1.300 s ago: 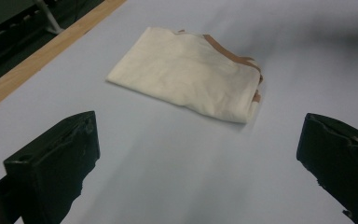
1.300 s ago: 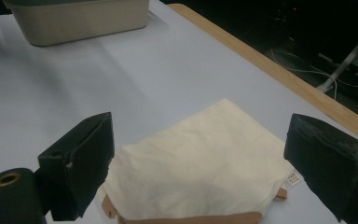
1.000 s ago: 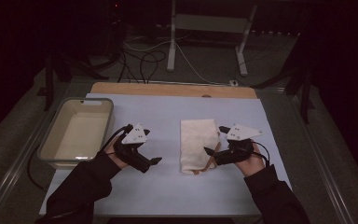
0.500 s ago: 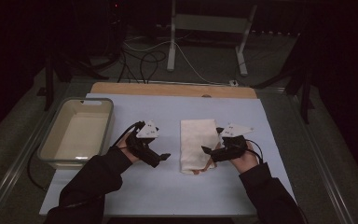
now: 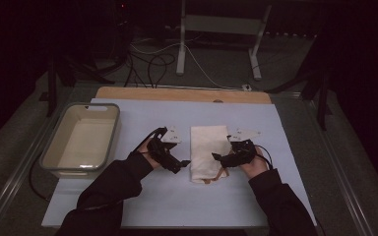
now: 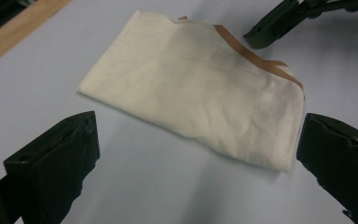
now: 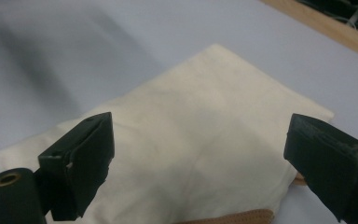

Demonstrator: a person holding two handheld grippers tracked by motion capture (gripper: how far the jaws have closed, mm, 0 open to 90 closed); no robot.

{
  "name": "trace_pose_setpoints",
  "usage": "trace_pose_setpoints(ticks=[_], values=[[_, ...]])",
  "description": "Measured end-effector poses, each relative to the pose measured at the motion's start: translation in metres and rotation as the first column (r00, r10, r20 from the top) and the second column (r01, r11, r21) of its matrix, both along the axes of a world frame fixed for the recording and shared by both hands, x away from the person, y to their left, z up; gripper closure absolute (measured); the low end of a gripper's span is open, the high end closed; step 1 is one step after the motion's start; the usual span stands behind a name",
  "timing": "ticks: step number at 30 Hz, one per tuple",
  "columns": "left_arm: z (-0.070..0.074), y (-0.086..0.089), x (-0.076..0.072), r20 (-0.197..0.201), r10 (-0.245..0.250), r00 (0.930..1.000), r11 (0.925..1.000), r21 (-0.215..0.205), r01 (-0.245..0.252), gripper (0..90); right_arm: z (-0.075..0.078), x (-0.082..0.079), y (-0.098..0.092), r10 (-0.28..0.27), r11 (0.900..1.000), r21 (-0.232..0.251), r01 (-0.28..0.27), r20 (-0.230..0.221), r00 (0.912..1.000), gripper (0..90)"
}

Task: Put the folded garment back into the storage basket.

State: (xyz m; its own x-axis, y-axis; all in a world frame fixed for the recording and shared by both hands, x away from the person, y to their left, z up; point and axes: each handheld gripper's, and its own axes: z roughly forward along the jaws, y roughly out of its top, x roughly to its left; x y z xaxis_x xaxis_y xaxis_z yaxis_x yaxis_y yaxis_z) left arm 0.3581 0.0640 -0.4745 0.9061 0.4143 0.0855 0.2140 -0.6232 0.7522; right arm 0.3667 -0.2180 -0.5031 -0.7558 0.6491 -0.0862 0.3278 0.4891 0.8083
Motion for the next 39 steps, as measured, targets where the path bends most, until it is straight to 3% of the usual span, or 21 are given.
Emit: trace_pose_setpoints(ticks=[3, 13, 19, 21, 25, 26, 34, 36, 39], values=[[-0.007, -0.007, 0.004, -0.011, 0.003, 0.9999, 1.0, -0.004, -0.003, 0.5, -0.004, 0.003, -0.001, -0.012, 1.0, 0.016, 0.012, -0.019, 0.9998, 8.5], [-0.025, -0.023, 0.014, -0.051, 0.002, 0.9987, 1.0, -0.009, -0.003, 0.5, -0.012, 0.016, -0.006, -0.039, 0.999, -0.023, 0.039, -0.03, 0.9988, 8.9], [-0.035, -0.028, 0.021, -0.104, 0.014, 0.9945, 0.9999, -0.005, -0.014, 0.7, -0.019, 0.025, -0.011, -0.052, 0.998, -0.041, 0.05, -0.049, 0.9975, 8.9], [-0.037, -0.03, 0.022, -0.102, 0.012, 0.9947, 0.9999, 0.011, -0.011, 0.7, -0.02, 0.027, -0.012, -0.063, 0.996, -0.062, 0.06, -0.047, 0.9969, 8.9], [-0.042, -0.035, 0.023, -0.09, 0.019, 0.9958, 0.9991, 0.04, -0.016, 1.2, -0.022, 0.032, -0.016, -0.08, 0.996, -0.039, 0.077, -0.068, 0.9945, 8.9], [-0.043, -0.035, 0.024, -0.092, 0.024, 0.9955, 0.9987, 0.046, -0.02, 5.0, -0.022, 0.033, -0.017, -0.081, 0.996, -0.035, 0.078, -0.076, 0.9938, 8.9], [-0.05, -0.036, 0.026, -0.109, 0.017, 0.9939, 0.9989, 0.046, -0.012, 12.2, -0.027, 0.046, -0.02, -0.141, 0.989, -0.073, 0.132, -0.133, 0.981, 8.8], [-0.051, -0.036, 0.026, -0.111, 0.017, 0.9937, 0.9988, 0.047, -0.012, 13.2, -0.028, 0.048, -0.021, -0.14, 0.99, -0.054, 0.133, -0.146, 0.9794, 8.8], [-0.053, -0.036, 0.027, -0.102, 0.009, 0.9947, 0.9991, 0.042, -0.005, 16.4, -0.03, 0.051, -0.02, -0.144, 0.989, -0.064, 0.136, -0.154, 0.9774, 8.8]])
